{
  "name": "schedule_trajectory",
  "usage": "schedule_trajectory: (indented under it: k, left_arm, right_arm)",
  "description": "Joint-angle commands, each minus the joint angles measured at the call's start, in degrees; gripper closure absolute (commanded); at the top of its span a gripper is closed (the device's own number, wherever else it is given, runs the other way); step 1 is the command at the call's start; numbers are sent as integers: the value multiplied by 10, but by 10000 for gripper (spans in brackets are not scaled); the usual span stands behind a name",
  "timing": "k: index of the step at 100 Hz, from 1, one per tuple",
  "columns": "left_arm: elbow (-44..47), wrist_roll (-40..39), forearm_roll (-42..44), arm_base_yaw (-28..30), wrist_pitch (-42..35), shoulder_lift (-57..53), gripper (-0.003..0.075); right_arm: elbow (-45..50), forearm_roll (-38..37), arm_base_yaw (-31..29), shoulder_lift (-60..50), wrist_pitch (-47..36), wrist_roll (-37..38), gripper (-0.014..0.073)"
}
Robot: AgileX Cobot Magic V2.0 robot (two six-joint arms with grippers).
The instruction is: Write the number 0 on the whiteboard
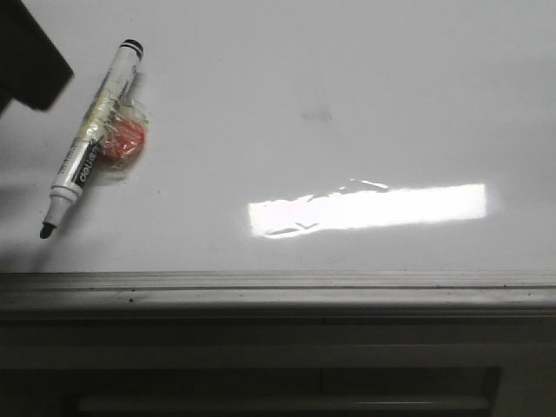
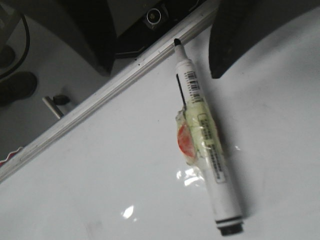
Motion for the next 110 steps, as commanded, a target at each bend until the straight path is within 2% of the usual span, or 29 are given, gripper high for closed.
schedule_trajectory:
  k: [1, 20, 29, 40, 43, 53, 60, 63, 72, 82, 87, 97, 110]
  left_arm:
    - [-20, -12, -13, -9, -41, 26, 354]
    - [-20, -12, 1, -9, -57, 82, 372]
    - [-20, -12, 3, -9, -52, 105, 474]
    - [-20, -10, 3, -9, -41, 130, 699]
    - [-20, -7, 4, -9, -38, 133, 738]
    - [-20, 5, 3, -9, -36, 141, 740]
    - [-21, 17, -1, -11, -36, 138, 740]
    - [-23, 34, -2, -15, -36, 132, 740]
    - [-37, 123, -2, -47, -22, 111, 740]
    - [-59, 231, -1, -98, -5, 84, 740]
    - [-70, 277, 6, -126, -4, 71, 740]
    - [-88, 354, 36, -180, -4, 55, 740]
    - [-96, 364, 88, -223, -2, 48, 740]
  right_arm:
    - [-21, 0, 3, 12, -40, -9, 119]
    - [-21, 0, 3, 12, -40, -9, 120]
    - [-21, 1, 3, 12, -40, -9, 120]
    - [-21, 11, 4, 12, -39, -9, 120]
    - [-21, 13, 6, 12, -39, -9, 120]
    - [-22, 36, 20, 12, -37, -24, 120]
    - [-29, 80, 38, 12, -26, -120, 121]
    - [-35, 112, 48, 15, -19, -188, 127]
    - [-54, 208, 74, 31, 14, -373, 149]
    - [-80, 297, 116, 75, 55, -524, 151]
    - [-92, 321, 143, 100, 61, -562, 151]
    - [-119, 319, 205, 152, 61, -594, 149]
    - [-154, 298, 281, 228, 41, -600, 149]
